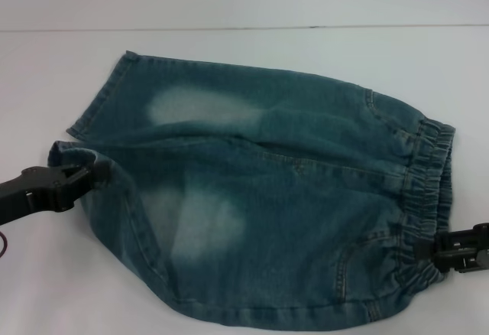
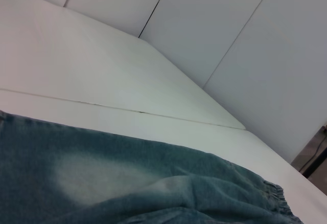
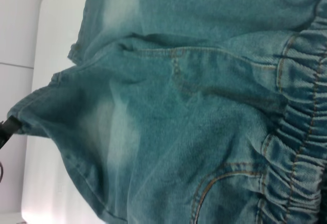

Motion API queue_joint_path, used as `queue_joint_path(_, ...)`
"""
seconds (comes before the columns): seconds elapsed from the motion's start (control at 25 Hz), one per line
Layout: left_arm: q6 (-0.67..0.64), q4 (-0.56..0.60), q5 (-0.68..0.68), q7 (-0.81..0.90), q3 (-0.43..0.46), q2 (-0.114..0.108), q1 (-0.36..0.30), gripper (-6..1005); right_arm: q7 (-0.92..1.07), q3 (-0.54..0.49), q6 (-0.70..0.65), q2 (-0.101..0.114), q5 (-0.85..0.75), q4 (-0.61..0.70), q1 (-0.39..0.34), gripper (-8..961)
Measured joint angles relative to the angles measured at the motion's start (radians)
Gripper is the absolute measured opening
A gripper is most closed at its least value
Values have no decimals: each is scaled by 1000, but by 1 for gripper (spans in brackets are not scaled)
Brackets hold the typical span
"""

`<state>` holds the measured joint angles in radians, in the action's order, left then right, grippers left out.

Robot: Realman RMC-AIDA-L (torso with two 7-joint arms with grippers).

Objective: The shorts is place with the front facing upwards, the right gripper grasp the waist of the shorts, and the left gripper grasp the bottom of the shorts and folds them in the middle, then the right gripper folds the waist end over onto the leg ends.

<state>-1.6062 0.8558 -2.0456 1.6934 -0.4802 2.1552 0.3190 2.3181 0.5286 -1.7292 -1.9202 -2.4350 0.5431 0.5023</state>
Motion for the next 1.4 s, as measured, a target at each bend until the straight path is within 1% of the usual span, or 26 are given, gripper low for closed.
queue_joint_path(0.32,0,0,-1,-2,0,0,0,28,5,6,2,10,-7,10,-6,766)
queue_joint_path(0.64,0,-1,-1,-3,0,0,-1,27,-37,50,37,1,-7,4,-1,398)
queue_joint_path(1.08,-2,-1,3,-3,1,0,-1,28,-75,42,16,-5,14,25,-11,157)
queue_joint_path(1.32,-3,-1,4,-3,2,0,-3,27,-86,42,21,-8,14,18,-9,0)
queue_joint_path(1.4,-4,-1,5,-3,2,0,-4,27,-88,39,19,-8,18,17,-10,0)
